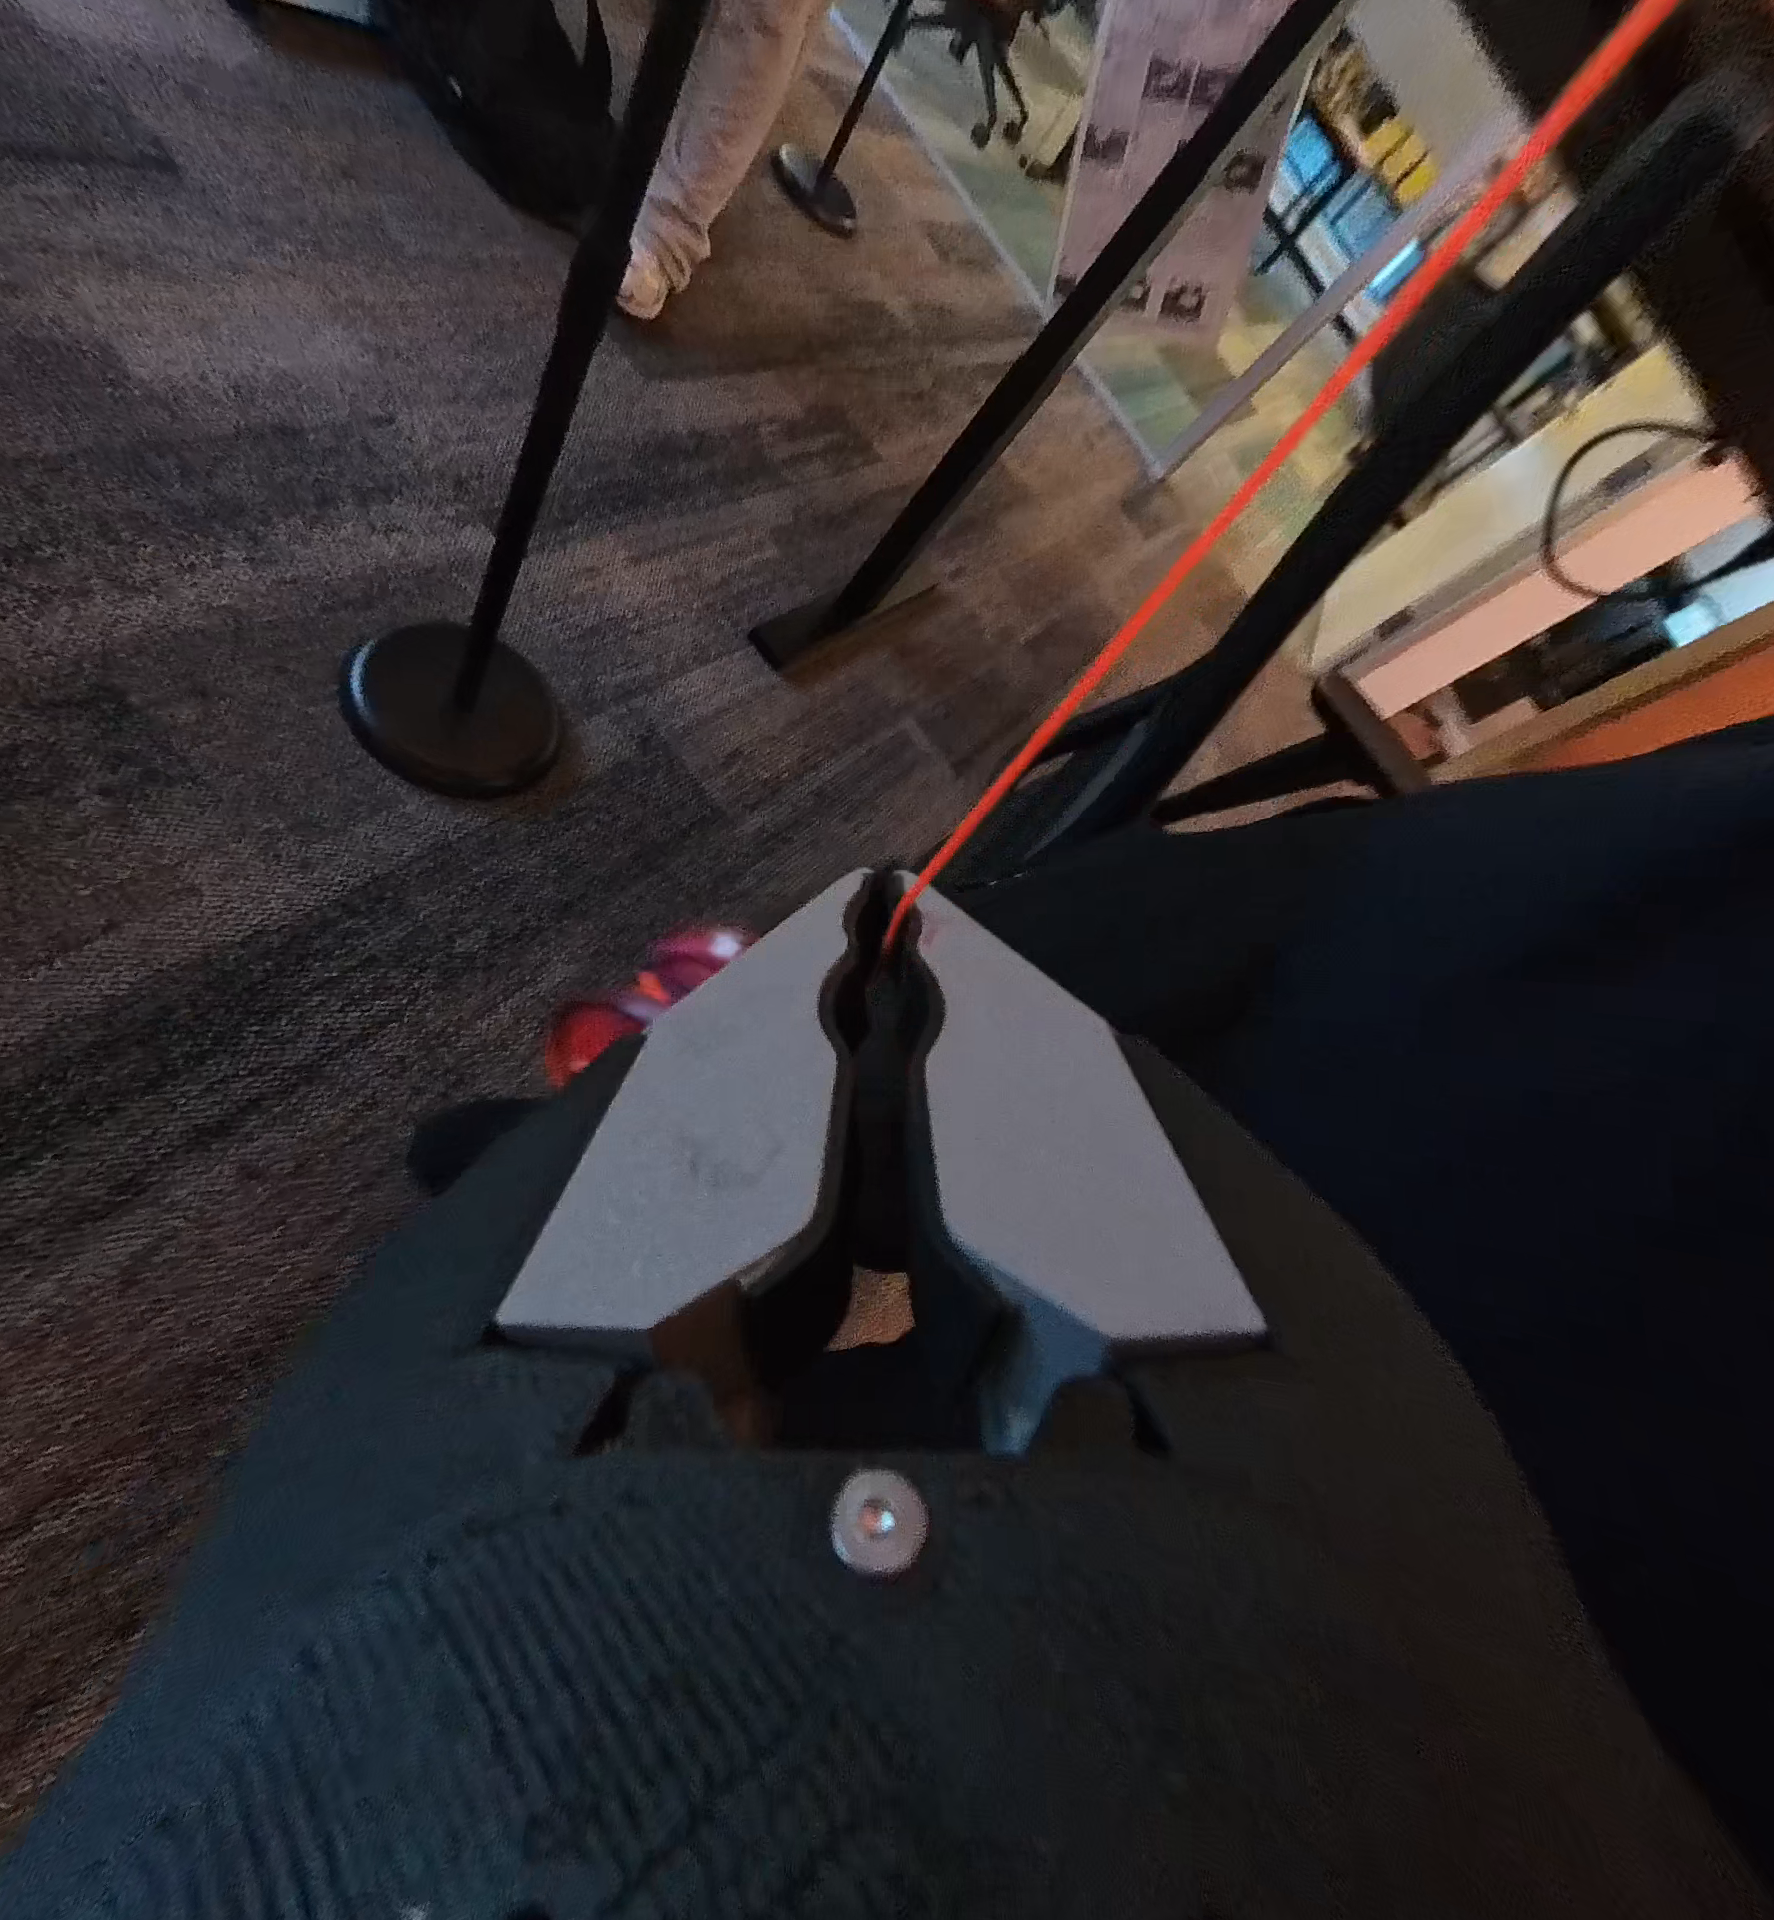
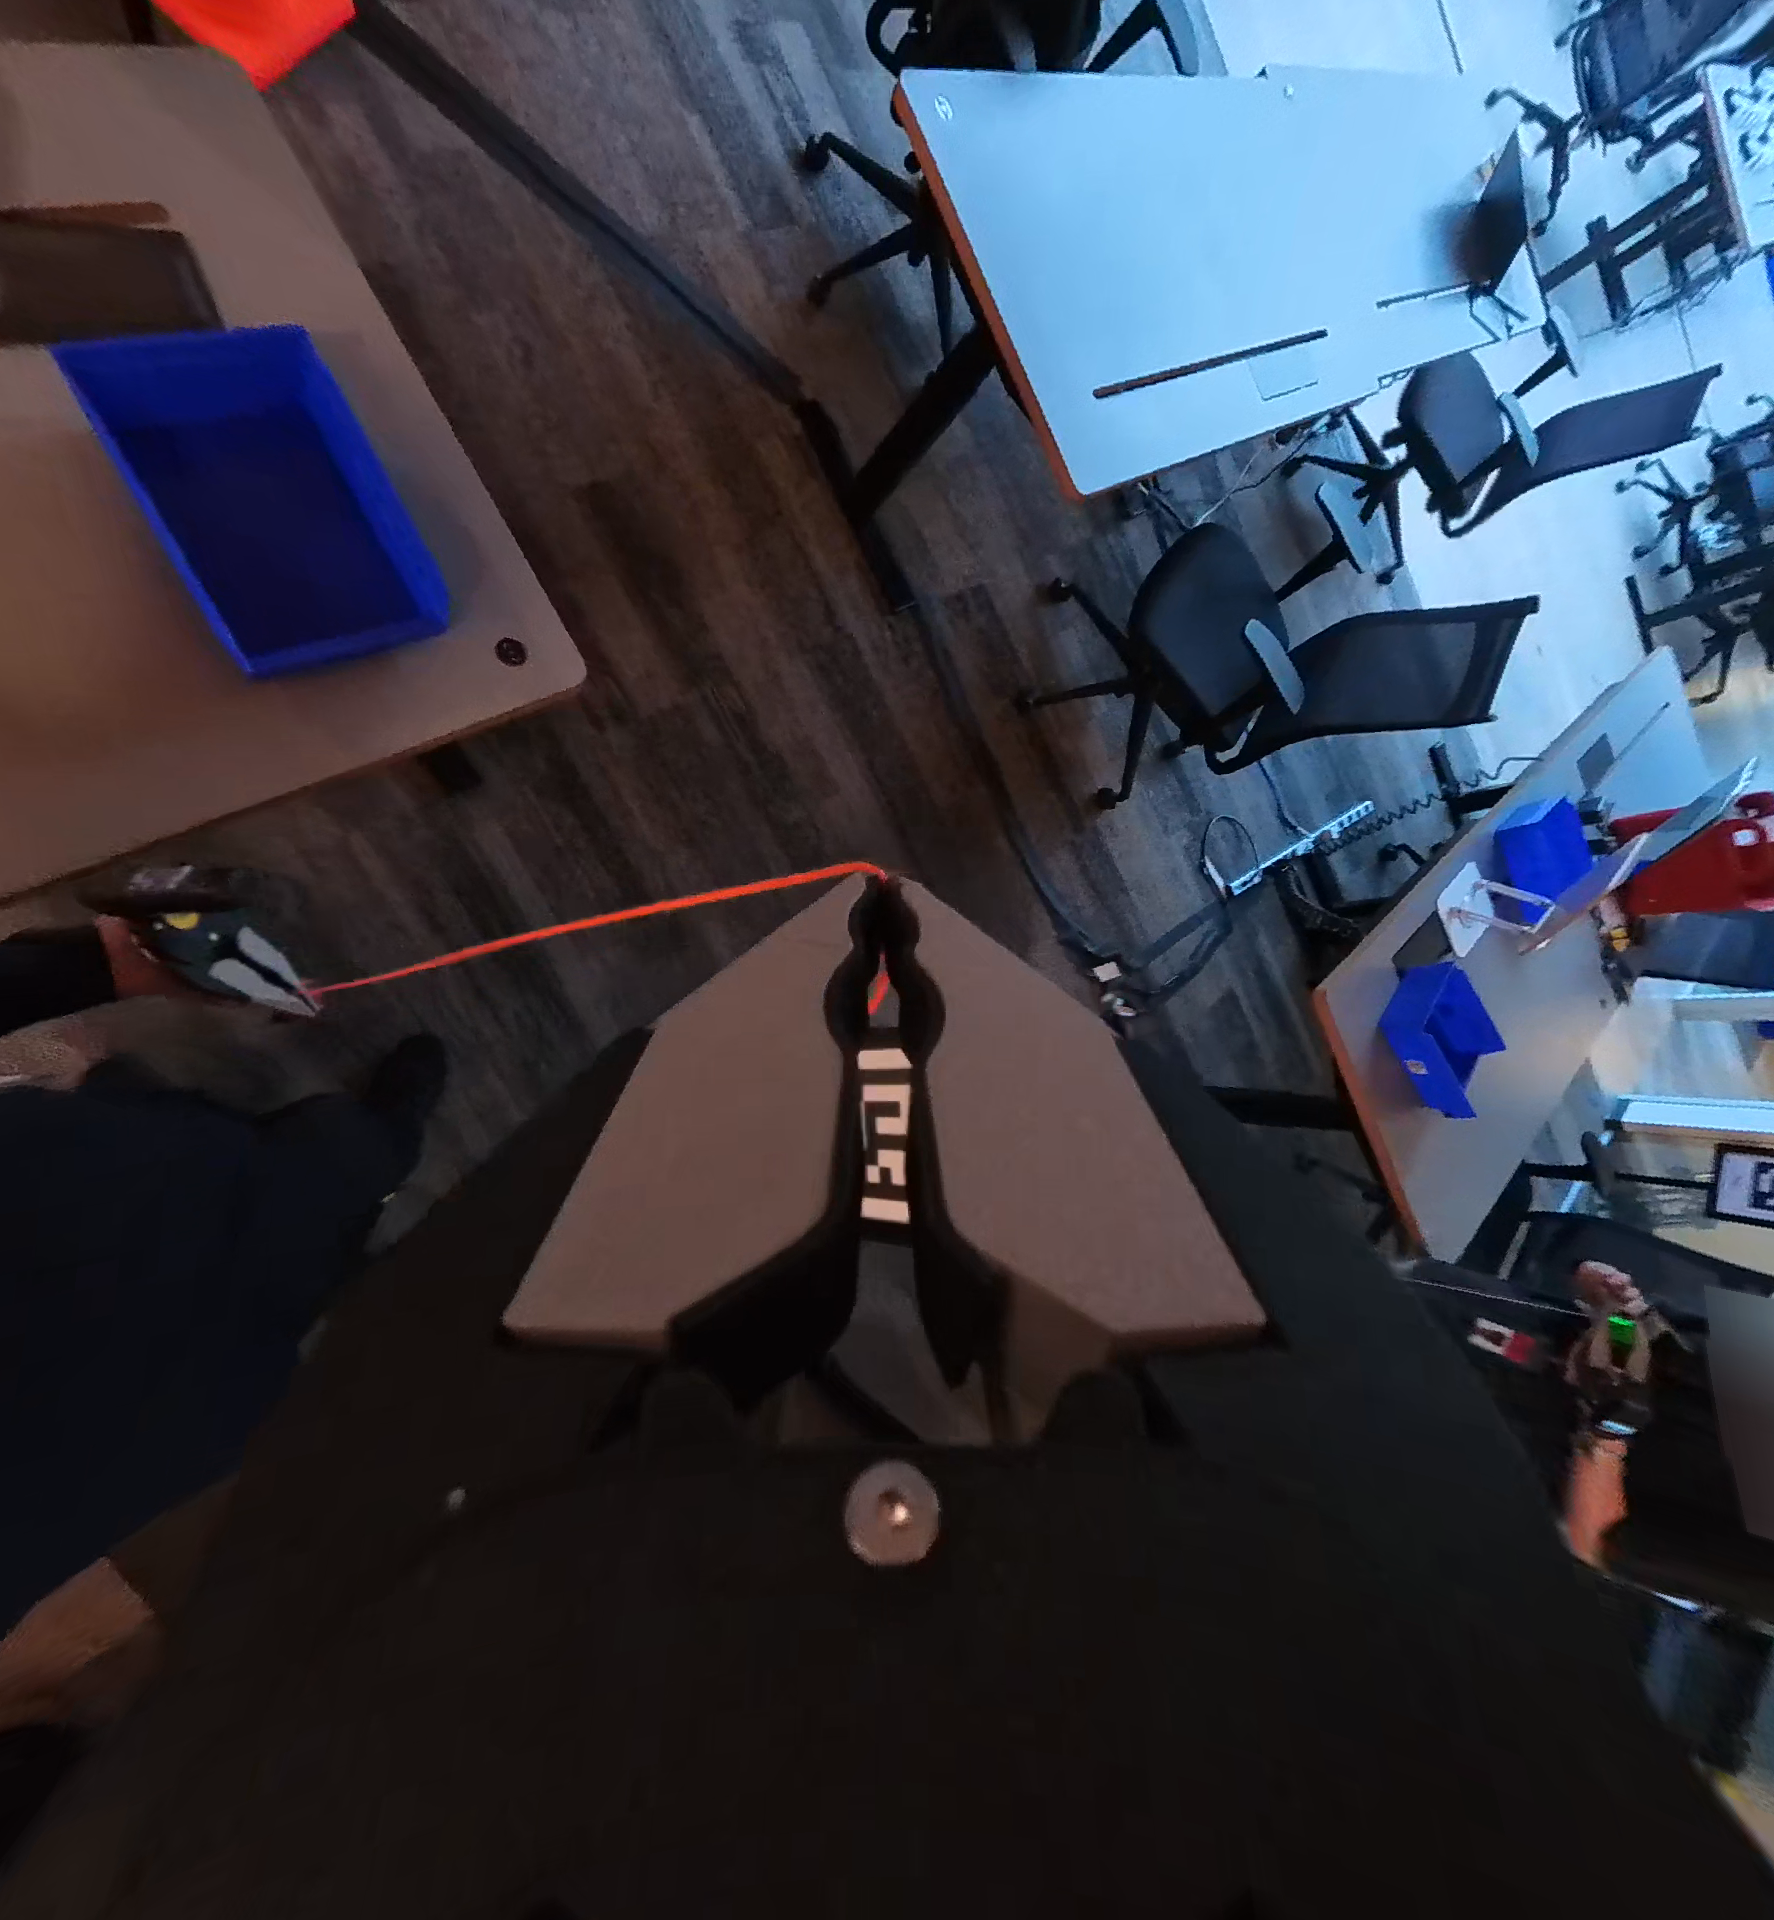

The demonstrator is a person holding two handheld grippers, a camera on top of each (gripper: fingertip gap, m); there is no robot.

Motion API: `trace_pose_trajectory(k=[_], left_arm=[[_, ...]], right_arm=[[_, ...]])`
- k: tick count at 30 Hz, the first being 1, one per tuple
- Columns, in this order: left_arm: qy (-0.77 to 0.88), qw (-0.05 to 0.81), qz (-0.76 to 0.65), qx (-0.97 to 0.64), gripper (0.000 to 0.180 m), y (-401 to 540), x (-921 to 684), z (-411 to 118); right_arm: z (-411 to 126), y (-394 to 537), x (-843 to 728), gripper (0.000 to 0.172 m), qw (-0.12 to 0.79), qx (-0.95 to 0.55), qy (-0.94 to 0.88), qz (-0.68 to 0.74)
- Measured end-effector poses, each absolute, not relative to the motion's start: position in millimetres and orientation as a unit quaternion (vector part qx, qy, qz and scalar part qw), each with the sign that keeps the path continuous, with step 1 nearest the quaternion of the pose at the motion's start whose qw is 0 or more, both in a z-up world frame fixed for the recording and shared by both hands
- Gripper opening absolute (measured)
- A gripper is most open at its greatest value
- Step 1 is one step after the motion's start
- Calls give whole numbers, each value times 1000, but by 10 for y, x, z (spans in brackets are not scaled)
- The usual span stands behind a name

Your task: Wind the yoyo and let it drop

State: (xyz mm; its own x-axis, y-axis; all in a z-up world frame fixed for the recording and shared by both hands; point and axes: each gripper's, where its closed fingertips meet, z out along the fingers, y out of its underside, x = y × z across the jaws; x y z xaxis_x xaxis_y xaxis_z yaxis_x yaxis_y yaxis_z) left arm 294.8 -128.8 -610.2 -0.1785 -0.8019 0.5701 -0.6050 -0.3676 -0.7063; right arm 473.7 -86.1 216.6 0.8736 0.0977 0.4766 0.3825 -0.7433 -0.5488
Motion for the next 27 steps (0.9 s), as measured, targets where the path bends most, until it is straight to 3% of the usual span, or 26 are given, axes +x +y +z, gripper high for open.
trace_pose_trajectory(k=[4, 9, 13, 16, 22, 27], left_arm=[[534, 76, -551, -637, 0, -1190, 2652, -5846], [507, 100, -547, -658, 0, -936, 2282, -5653], [499, 105, -553, -659, 0, -881, 2113, -5448], [500, 116, -554, -655, 0, -894, 2055, -5171], [520, 135, -514, -669, 0, -848, 1932, -4930], [504, 153, -526, -668, 0, -902, 1851, -4827]], right_arm=[[1885, -967, 5305, 0, 353, -912, -91, -188], [1784, -1193, 5872, 0, 450, -889, -30, -85], [1530, -1368, 5715, 0, 502, -860, -88, 24], [958, -1506, 5247, 0, 495, -842, -184, 114], [-672, -1497, 4617, 0, 484, -829, -239, 148], [-1511, -1474, 4190, 0, 489, -800, -239, 252]])
